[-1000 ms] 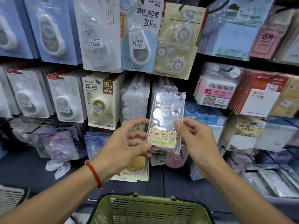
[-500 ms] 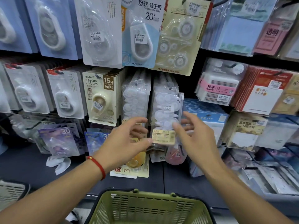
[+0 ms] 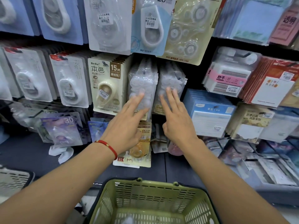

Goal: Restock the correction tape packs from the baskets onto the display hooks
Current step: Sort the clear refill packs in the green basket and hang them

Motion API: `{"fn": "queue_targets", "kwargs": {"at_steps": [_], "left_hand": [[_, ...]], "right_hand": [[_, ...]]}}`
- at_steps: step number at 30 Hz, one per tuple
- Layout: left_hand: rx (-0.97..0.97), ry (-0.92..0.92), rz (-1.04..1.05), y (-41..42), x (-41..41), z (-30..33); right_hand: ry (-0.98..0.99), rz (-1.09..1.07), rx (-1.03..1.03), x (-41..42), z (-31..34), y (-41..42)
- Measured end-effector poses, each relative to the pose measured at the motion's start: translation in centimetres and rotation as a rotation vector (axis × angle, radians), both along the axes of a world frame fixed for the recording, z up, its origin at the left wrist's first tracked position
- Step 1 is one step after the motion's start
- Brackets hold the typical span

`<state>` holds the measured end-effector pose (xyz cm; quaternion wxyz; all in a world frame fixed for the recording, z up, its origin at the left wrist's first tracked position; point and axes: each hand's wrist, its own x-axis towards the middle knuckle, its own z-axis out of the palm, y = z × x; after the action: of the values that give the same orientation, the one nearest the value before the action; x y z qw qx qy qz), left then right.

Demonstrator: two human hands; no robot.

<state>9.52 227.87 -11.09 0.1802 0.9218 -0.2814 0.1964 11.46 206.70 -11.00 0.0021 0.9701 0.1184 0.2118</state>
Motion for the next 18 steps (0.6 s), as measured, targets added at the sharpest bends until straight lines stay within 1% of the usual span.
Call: {"fn": "queue_targets", "kwargs": {"at_steps": [1, 3, 5, 6, 8, 9, 10, 14, 16, 18], "left_hand": [[-0.008, 0.017, -0.002, 0.2, -0.3, -0.1], [-0.001, 0.075, 0.005, 0.6, -1.1, -0.5], [0.077, 0.138, 0.021, 1.2, -2.4, -1.4], [0.127, 0.167, 0.033, 1.7, -3.2, -2.2], [0.207, 0.231, 0.057, 2.8, -5.0, -4.5], [0.245, 0.273, 0.069, 3.4, -6.1, -5.9], [0.294, 0.327, 0.086, 4.0, -7.2, -7.4], [0.553, 0.629, 0.214, 5.5, -11.5, -14.2], [0.577, 0.749, 0.265, 5.7, -13.3, -17.3], [0.517, 0.809, 0.296, 5.7, -14.8, -19.8]], "right_hand": [[-0.012, 0.008, 0.020, -0.3, -0.4, 0.0], [-0.077, 0.070, 0.127, -1.5, -1.3, -0.1], [-0.186, 0.192, 0.230, -3.4, -3.4, -0.2], [-0.212, 0.251, 0.251, -4.4, -4.8, -0.2], [-0.152, 0.336, 0.284, -6.4, -8.0, 0.1], [-0.059, 0.345, 0.307, -7.2, -9.8, 0.4], [0.087, 0.334, 0.312, -7.8, -11.7, 0.8], [0.847, 0.195, 0.134, -10.1, -22.2, 2.6], [1.121, 0.100, 0.050, -12.1, -27.9, 3.3], [1.278, 0.033, 0.045, -14.7, -32.6, 3.9]]}}
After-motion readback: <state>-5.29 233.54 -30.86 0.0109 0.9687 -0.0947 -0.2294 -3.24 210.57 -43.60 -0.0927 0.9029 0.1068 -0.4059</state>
